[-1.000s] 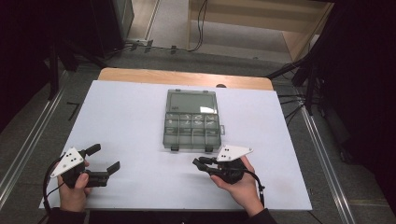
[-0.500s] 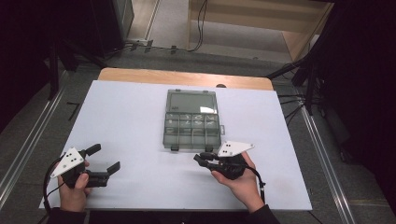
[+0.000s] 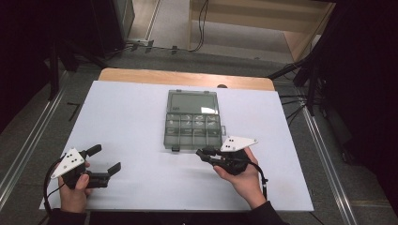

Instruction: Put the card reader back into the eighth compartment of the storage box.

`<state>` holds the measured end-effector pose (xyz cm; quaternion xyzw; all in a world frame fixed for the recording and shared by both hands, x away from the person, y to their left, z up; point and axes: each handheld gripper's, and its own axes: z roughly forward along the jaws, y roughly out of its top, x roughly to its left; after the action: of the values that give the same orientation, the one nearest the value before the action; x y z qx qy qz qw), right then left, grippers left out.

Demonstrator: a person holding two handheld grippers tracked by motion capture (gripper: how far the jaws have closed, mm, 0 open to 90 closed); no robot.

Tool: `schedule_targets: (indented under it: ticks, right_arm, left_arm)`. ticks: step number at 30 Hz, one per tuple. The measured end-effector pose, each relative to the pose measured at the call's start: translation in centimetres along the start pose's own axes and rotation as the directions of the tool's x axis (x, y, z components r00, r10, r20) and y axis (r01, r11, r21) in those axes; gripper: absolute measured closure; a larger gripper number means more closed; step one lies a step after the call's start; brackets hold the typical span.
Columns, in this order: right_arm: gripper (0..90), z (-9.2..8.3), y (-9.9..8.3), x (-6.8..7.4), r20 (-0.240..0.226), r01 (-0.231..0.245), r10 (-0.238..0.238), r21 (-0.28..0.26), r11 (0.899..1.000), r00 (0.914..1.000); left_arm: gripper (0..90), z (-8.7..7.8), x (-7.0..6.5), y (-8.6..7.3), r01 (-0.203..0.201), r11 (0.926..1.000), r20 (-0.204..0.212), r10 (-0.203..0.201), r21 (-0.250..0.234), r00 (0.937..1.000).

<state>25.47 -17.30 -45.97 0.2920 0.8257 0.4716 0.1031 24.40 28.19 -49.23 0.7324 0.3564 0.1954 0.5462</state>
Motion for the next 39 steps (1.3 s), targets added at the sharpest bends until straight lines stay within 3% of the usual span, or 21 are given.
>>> schedule_targets:
  ticks: [39]
  right_arm:
    - [71.5,-0.4,2.1,-2.7,0.06,-0.015,0.015,-0.011,1.0,0.9981]
  left_arm:
    - [0.0,0.0,-0.1,0.0,-0.013,0.9999,0.006,0.013,0.003,0.9999]
